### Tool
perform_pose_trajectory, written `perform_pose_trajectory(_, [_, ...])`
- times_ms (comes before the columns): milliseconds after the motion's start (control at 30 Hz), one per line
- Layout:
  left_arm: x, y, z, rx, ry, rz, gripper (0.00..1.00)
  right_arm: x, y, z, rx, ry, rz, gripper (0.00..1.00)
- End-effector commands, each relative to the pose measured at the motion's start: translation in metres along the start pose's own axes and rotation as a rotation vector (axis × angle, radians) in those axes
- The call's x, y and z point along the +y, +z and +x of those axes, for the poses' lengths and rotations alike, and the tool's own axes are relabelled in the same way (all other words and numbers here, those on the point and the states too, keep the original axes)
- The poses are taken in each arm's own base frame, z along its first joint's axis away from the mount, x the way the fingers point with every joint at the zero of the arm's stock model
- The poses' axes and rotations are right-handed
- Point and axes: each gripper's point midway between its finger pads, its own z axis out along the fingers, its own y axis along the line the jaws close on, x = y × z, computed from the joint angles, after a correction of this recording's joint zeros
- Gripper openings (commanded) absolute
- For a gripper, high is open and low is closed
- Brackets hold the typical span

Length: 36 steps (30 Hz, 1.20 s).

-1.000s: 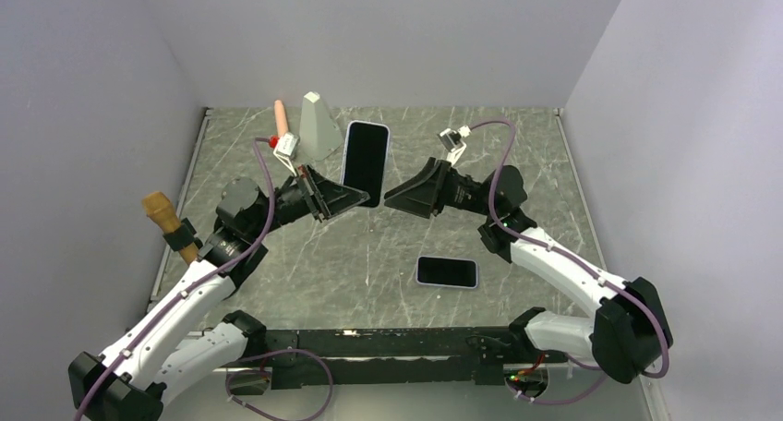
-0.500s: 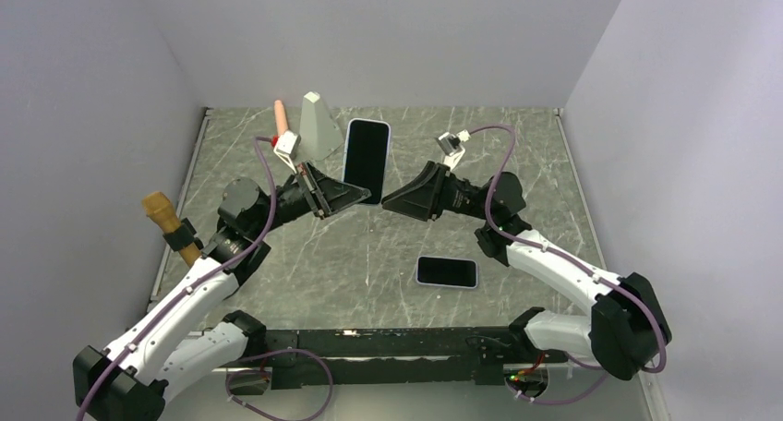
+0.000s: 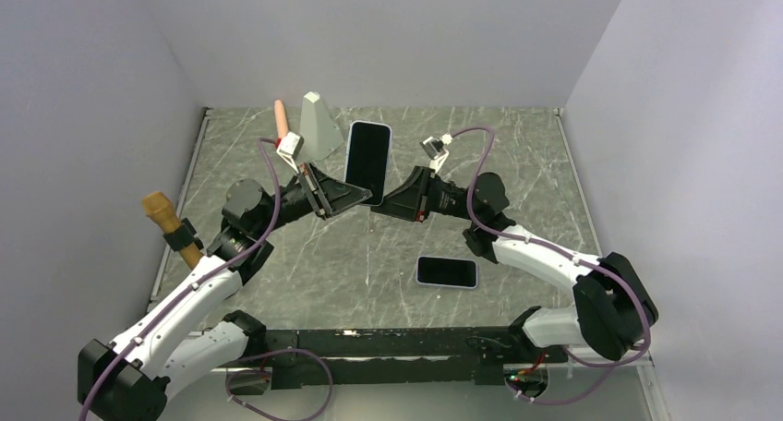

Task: Take the phone out of the phone case
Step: Remove the phone case from the phone.

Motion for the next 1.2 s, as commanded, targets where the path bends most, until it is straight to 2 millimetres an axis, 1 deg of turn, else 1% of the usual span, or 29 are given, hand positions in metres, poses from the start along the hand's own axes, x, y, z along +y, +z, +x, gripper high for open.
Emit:
perform_pose_trajectory(0, [-0.039, -0.005, -0.003, -0.005, 0.074, 0.144, 0.00, 0.019, 0.010, -0.018, -0.056, -0.066, -0.066, 0.29])
perform_pose_trajectory(100, [-0.032, -0.006, 0.000, -0.001, 0.076, 0.123, 0.00, 0.017, 0.012, -0.020, -0.069, -0.064, -0.062, 0.27])
perform_pose_trajectory(467, [-0.011, -0.010, 0.009, 0.009, 0.076, 0.064, 0.00, 0.012, 0.014, -0.028, -0.156, -0.018, -0.078, 0.00])
perform_pose_trajectory(600, [-0.004, -0.012, 0.012, 0.016, 0.089, 0.032, 0.00, 0.005, 0.012, -0.035, -0.218, 0.005, -0.046, 0.00])
perform_pose_trajectory(667, [0.006, -0.013, 0.015, 0.022, 0.092, -0.008, 0.00, 0.000, 0.008, -0.038, -0.258, 0.019, -0.024, 0.00])
perform_pose_trajectory(800, [0.019, -0.017, 0.021, 0.020, 0.088, -0.038, 0.00, -0.016, 0.001, -0.044, -0.328, 0.041, 0.077, 0.00])
perform_pose_trajectory(867, [0.020, -0.018, 0.025, 0.023, 0.073, -0.020, 0.00, -0.024, -0.005, -0.046, -0.362, 0.049, 0.131, 0.00])
perform_pose_trajectory(900, [0.020, -0.019, 0.028, 0.028, 0.054, -0.006, 0.00, -0.024, -0.008, -0.048, -0.380, 0.048, 0.145, 0.00])
perform_pose_trajectory(1000, [0.020, -0.020, 0.034, 0.035, 0.034, 0.019, 0.00, -0.033, -0.015, -0.051, -0.412, 0.055, 0.209, 0.00])
perform_pose_trajectory(1167, [0.021, -0.022, 0.038, 0.036, 0.044, 0.013, 0.00, -0.045, -0.018, -0.054, -0.430, 0.062, 0.279, 0.00])
